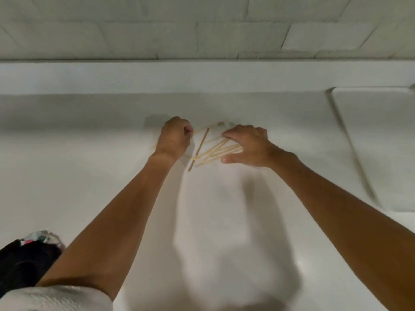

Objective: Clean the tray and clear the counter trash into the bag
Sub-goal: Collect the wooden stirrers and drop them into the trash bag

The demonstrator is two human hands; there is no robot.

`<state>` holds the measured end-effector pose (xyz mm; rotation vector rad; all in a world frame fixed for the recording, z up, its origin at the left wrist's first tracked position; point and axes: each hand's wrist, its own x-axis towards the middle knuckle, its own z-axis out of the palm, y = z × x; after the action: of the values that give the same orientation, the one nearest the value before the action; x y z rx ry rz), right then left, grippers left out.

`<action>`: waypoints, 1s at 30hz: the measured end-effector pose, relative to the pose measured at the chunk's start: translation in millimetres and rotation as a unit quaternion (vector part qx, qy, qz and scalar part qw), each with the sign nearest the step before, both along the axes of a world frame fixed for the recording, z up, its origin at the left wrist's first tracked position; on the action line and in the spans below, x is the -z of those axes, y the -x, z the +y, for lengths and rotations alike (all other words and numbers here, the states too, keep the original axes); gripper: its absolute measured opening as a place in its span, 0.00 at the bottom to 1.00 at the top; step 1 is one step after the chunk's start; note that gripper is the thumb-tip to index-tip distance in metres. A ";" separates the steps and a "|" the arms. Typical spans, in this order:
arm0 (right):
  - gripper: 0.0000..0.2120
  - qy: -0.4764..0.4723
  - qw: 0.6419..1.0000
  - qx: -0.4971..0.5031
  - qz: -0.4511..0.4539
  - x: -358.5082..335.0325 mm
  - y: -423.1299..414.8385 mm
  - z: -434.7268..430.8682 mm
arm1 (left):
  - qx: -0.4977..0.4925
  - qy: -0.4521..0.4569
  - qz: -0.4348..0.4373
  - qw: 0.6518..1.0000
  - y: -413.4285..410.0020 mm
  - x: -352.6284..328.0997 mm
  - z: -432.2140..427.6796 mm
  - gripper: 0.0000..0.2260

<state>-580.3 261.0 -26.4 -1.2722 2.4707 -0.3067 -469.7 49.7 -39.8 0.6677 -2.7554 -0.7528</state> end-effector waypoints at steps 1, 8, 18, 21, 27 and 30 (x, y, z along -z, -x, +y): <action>0.38 -0.006 1.000 -0.005 0.000 -1.6 -6.4 5.8 | -0.001 -0.004 0.005 1.000 -6.3 -2.0 8.3 0.07; 0.17 0.074 0.997 0.017 0.027 -3.7 -45.0 34.6 | 0.065 -0.075 0.014 0.995 -51.1 -8.1 45.3 0.11; 0.08 0.082 0.988 0.045 0.122 5.3 -65.3 50.8 | 0.082 -0.075 -0.038 0.993 -84.3 -3.3 49.4 0.14; 0.08 0.052 0.983 0.015 0.176 10.3 -69.2 52.6 | 0.066 -0.029 -0.011 0.997 -86.1 -0.9 59.7 0.03; 0.09 0.015 0.971 -0.004 0.240 14.8 -75.8 61.1 | 0.059 0.150 -0.095 0.982 -81.0 -0.3 75.5 0.08; 0.10 0.021 0.975 -0.010 0.221 10.7 -74.4 65.4 | 0.051 0.172 -0.120 0.976 -78.3 -0.5 78.3 0.11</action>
<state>-505.9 326.4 -37.1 -1.5189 2.8228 -0.0724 -391.4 128.0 -39.3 0.5792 -3.0493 -0.2068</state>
